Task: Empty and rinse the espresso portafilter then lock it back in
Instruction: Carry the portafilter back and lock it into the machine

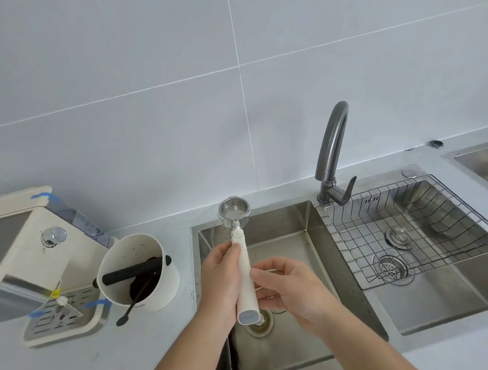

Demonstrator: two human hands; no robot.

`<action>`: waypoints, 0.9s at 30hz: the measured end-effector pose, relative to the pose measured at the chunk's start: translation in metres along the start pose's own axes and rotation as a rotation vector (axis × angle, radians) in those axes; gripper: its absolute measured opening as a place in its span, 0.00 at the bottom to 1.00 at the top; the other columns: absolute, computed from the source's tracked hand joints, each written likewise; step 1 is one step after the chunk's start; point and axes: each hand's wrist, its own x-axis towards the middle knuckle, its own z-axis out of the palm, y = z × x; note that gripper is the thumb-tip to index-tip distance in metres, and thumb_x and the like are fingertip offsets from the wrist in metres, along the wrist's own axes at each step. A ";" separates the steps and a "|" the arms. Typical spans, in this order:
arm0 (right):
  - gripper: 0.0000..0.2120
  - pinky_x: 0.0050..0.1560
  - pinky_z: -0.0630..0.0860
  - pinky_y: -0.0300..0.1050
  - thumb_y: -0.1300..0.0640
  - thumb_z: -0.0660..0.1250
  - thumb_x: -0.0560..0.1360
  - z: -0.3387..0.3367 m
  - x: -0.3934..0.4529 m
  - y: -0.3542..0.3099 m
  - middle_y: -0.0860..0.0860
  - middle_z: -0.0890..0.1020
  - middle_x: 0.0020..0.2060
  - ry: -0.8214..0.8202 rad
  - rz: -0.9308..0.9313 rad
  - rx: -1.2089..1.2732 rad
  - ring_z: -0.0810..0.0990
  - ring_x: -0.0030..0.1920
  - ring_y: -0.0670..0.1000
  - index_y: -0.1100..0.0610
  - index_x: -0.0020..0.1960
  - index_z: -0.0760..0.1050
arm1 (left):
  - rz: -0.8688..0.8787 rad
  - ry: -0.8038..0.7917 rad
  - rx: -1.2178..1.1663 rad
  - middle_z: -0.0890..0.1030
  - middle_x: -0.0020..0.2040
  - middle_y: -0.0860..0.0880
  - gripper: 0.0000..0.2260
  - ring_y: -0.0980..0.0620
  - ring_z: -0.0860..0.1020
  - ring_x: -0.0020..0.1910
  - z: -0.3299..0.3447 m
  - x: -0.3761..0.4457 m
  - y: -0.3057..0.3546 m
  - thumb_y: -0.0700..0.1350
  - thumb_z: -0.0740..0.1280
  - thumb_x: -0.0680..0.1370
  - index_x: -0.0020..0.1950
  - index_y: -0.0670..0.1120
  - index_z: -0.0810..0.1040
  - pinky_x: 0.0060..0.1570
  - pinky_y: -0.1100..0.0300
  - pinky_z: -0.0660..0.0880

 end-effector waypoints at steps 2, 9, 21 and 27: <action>0.10 0.45 0.83 0.51 0.62 0.73 0.74 0.006 -0.001 -0.001 0.61 0.87 0.44 -0.011 0.009 -0.023 0.86 0.42 0.59 0.64 0.54 0.79 | -0.012 0.006 -0.028 0.82 0.48 0.42 0.03 0.44 0.80 0.44 -0.003 0.001 0.001 0.44 0.66 0.77 0.47 0.50 0.80 0.53 0.41 0.78; 0.11 0.41 0.82 0.49 0.64 0.72 0.74 0.042 -0.008 -0.002 0.63 0.86 0.46 -0.026 0.010 -0.045 0.86 0.41 0.59 0.63 0.55 0.80 | 0.033 -0.009 -0.038 0.82 0.47 0.46 0.03 0.46 0.81 0.45 -0.030 -0.003 0.010 0.46 0.67 0.76 0.46 0.52 0.81 0.53 0.43 0.79; 0.16 0.36 0.80 0.46 0.60 0.72 0.66 0.139 -0.036 0.019 0.61 0.84 0.41 0.029 -0.079 -0.058 0.83 0.38 0.56 0.62 0.53 0.82 | 0.079 -0.251 -0.017 0.85 0.40 0.49 0.05 0.50 0.81 0.40 -0.138 0.011 0.040 0.42 0.70 0.74 0.48 0.49 0.84 0.47 0.51 0.79; 0.15 0.40 0.80 0.54 0.62 0.72 0.69 0.197 -0.047 0.046 0.56 0.81 0.35 0.060 -0.087 -0.112 0.80 0.34 0.53 0.63 0.55 0.80 | 0.108 -0.314 -0.002 0.86 0.38 0.51 0.10 0.50 0.81 0.39 -0.203 0.014 0.039 0.46 0.72 0.68 0.49 0.48 0.84 0.51 0.48 0.79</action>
